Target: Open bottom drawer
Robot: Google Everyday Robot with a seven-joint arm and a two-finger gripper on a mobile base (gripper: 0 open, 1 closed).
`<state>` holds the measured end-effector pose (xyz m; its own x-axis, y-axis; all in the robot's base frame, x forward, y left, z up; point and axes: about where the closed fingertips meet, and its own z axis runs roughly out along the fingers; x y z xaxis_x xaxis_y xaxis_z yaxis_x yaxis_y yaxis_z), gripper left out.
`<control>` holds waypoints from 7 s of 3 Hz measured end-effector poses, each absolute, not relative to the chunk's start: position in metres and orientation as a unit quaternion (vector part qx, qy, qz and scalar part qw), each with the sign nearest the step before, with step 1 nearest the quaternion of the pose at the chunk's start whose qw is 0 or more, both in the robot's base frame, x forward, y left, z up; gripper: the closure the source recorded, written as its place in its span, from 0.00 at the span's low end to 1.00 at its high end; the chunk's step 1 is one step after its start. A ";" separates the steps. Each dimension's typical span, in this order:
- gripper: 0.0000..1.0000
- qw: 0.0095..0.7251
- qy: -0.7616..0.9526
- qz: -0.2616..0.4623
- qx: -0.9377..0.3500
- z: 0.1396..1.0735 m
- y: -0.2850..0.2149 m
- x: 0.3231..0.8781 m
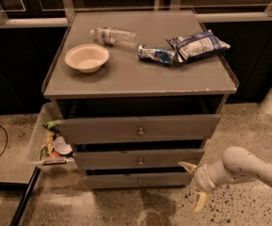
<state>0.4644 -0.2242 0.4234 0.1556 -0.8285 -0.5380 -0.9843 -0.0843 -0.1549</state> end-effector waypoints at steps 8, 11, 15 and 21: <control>0.00 0.277 0.670 0.107 -0.680 0.233 -0.200 0.520; 0.00 0.304 0.650 0.029 -0.696 0.202 -0.201 0.575; 0.00 0.345 0.619 0.089 -0.700 0.160 -0.199 0.612; 0.87 0.329 0.619 0.139 -0.699 0.177 -0.193 0.594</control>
Offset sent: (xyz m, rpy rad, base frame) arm 0.0190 -0.0088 -0.0351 0.0367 -0.0126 -0.0262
